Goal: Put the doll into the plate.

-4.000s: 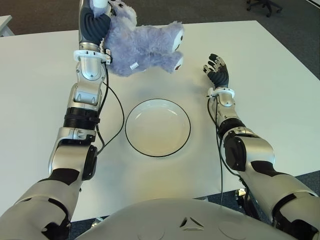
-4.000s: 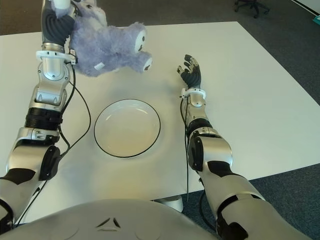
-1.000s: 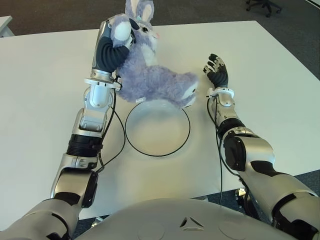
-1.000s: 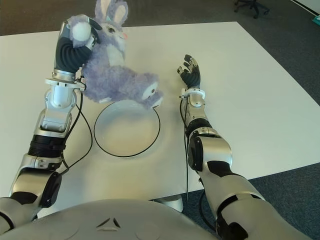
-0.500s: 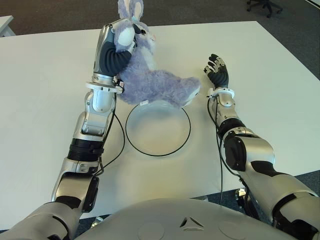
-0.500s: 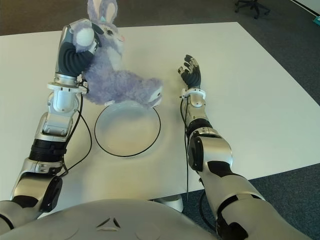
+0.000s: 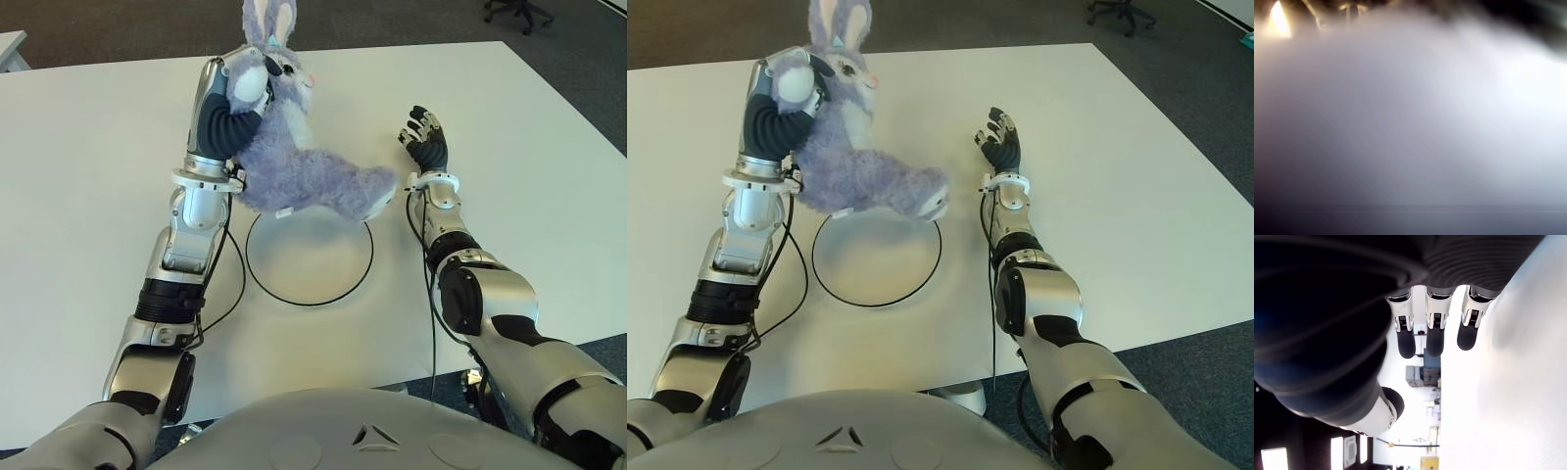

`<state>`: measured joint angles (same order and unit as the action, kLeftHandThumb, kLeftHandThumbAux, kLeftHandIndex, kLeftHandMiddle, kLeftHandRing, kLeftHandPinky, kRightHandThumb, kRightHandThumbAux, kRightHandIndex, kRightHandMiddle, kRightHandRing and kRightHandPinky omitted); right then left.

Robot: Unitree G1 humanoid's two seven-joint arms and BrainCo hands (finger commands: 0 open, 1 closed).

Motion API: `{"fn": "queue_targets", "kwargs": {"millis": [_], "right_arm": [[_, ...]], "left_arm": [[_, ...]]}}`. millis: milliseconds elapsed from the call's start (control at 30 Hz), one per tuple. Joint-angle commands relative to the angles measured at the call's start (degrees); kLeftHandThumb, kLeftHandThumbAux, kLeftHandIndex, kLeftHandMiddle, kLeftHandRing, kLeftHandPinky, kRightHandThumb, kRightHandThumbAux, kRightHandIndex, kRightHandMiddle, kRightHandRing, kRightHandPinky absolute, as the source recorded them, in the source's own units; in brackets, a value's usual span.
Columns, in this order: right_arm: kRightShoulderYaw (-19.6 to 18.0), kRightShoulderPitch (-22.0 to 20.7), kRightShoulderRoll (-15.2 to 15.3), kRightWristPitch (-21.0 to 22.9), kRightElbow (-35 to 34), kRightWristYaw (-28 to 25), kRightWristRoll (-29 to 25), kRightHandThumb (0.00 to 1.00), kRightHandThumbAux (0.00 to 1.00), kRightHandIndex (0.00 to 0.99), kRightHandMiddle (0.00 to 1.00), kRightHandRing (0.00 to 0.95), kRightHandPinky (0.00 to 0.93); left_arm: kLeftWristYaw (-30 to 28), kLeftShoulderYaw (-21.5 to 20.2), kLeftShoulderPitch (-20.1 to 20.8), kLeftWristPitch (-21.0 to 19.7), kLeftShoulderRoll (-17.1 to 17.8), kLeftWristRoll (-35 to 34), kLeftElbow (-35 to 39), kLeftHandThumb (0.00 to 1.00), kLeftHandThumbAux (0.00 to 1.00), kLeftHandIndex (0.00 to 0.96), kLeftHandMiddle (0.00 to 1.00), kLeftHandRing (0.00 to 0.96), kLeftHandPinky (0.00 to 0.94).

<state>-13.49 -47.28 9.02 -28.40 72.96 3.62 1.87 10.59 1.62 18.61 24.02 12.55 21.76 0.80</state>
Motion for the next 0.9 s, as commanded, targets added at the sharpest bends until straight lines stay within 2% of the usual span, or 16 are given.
{"fn": "queue_targets", "kwargs": {"millis": [33, 267, 600, 900], "right_arm": [[-0.06, 4.66, -1.40, 2.44, 2.66, -0.12, -0.45, 0.658, 0.866, 0.135, 0.130, 0.099, 0.100], [0.01, 4.65, -1.37, 2.48, 2.64, -0.09, -0.37, 0.697, 0.861, 0.133, 0.133, 0.100, 0.097], [-0.08, 4.70, -1.34, 2.33, 2.58, -0.30, -0.48, 0.636, 0.860, 0.133, 0.123, 0.095, 0.105], [0.12, 4.78, -1.33, 2.09, 2.52, 0.13, -0.23, 0.638, 0.863, 0.131, 0.121, 0.094, 0.110]], "left_arm": [[-1.80, 0.80, -1.60, 0.52, -0.32, -1.66, 1.23, 0.750, 0.692, 0.443, 0.857, 0.870, 0.840], [-2.96, 1.10, -3.22, -0.55, -1.01, -3.34, 2.71, 0.750, 0.692, 0.443, 0.861, 0.866, 0.834], [-4.38, 1.69, -5.57, -4.20, -2.71, -4.53, 6.52, 0.750, 0.692, 0.443, 0.867, 0.873, 0.851], [-4.56, 1.90, -6.12, -3.14, -2.78, -4.53, 6.71, 0.748, 0.691, 0.442, 0.875, 0.866, 0.830]]}}
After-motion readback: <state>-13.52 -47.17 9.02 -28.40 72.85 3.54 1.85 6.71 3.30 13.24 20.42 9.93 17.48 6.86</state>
